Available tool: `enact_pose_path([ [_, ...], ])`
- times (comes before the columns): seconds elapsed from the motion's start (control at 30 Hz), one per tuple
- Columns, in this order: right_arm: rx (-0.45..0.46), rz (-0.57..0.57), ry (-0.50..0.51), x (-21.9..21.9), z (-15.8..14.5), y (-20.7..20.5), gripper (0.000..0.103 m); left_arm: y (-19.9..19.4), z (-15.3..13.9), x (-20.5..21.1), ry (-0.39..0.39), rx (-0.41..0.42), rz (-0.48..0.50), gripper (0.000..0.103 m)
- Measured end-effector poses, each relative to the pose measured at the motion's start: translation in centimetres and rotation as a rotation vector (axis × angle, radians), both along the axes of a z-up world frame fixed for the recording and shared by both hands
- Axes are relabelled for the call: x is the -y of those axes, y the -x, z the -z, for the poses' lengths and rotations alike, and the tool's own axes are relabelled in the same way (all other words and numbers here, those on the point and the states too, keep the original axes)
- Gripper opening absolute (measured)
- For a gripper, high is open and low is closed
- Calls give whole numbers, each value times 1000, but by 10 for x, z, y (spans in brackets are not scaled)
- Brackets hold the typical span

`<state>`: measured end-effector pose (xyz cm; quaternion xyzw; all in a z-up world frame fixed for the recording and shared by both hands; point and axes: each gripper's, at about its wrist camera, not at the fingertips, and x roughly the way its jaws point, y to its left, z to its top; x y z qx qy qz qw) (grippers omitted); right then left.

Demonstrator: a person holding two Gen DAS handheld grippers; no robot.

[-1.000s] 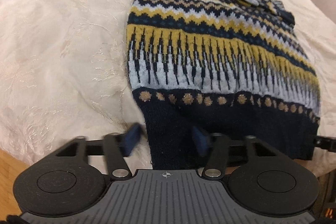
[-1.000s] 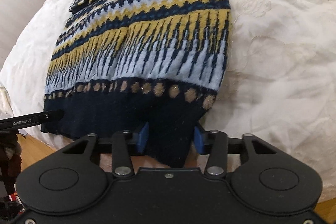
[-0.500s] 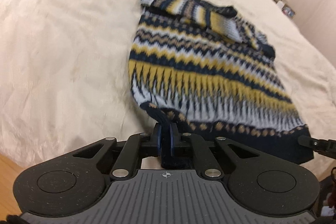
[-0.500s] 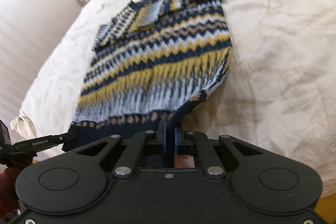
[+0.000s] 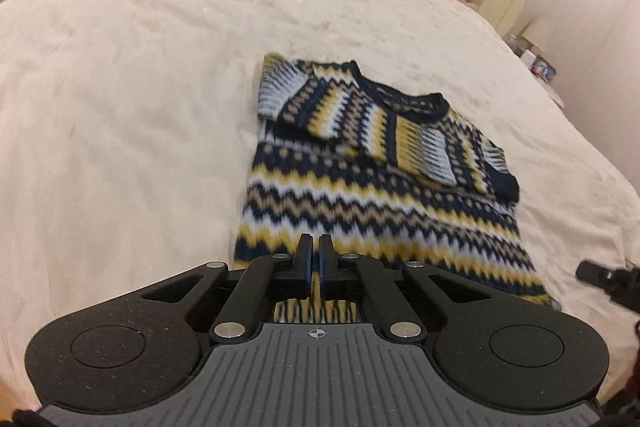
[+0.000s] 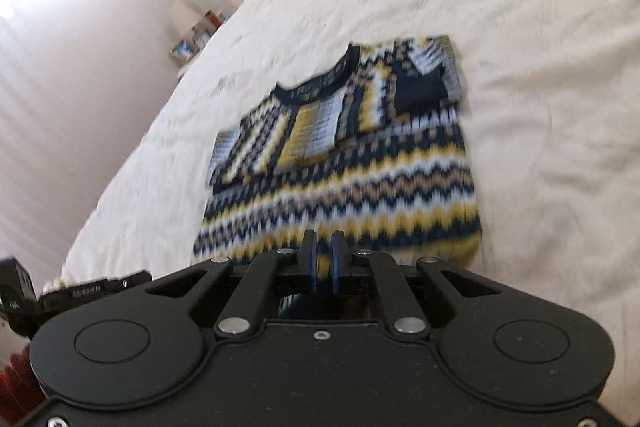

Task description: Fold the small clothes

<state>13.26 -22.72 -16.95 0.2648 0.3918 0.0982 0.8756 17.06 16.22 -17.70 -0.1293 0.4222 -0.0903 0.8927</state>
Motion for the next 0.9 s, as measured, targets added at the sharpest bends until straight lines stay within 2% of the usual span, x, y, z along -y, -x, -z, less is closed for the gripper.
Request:
enact_pose_path([
  [0.1, -10, 23, -16, 10, 0, -22, 14, -8, 2, -2, -7, -5, 3, 4],
  [0.2, -52, -43, 33, 13, 3, -36, 23, -4, 8, -5, -27, -24, 6, 4],
  [0.27, -120, -92, 85, 11, 11, -38, 27, 3, 14, -5, -39, -46, 6, 6],
  [0.3, -147, -111, 101, 10, 15, -37, 33, 6, 19, -5, -44, -63, 11, 8],
  [0.37, -189, -128, 132, 10, 26, -26, 40, 16, 26, -3, -52, -87, 24, 27],
  [0.47, -248, -118, 138, 13, 40, -4, 43, 33, 37, -1, -52, -114, 41, 37],
  [0.57, -290, -112, 141, 15, 53, 18, 55, 49, 47, -1, -37, -162, 57, 45],
  [0.7, -331, -119, 148, 13, 69, 43, 60, 68, 56, 2, -47, -202, 73, 48],
  [0.8, -339, -107, 109, 12, 79, 58, 71, 78, 61, 2, -64, -229, 79, 48],
  [0.9, -347, -89, 78, 9, 88, 65, 73, 82, 66, 3, -95, -247, 80, 48],
])
